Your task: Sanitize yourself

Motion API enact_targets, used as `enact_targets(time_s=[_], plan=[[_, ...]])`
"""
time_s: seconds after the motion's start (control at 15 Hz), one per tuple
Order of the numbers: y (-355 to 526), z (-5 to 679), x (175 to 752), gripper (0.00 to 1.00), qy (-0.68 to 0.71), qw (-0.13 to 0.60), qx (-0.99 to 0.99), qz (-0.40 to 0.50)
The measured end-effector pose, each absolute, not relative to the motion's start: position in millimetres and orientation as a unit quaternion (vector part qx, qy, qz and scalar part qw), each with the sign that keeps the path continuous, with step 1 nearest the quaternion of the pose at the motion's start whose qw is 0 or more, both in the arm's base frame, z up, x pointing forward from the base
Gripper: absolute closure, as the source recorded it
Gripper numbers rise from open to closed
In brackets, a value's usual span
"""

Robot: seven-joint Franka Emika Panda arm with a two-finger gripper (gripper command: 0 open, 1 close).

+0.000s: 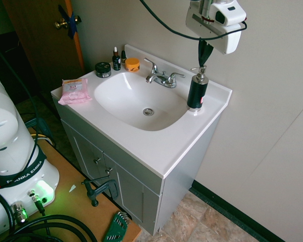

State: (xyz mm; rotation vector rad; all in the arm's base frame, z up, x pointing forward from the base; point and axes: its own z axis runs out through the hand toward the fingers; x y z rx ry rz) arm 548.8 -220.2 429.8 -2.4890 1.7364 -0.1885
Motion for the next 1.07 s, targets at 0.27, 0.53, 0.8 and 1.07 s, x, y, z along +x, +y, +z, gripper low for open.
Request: enact_targets(time_s=[0.27, 0.53, 0.8, 1.07], plan=[[-218.8, 422.2, 549.9, 1.00, 0.570, 0.050, -0.818, -0.064], [-218.6, 424.8, 549.7, 1.00, 0.570, 0.053, -0.817, -0.066], [-201.6, 450.8, 548.4, 1.00, 0.554, 0.067, -0.826, -0.078], [-159.7, 478.5, 539.0, 0.00, 0.517, 0.076, -0.849, -0.079]])
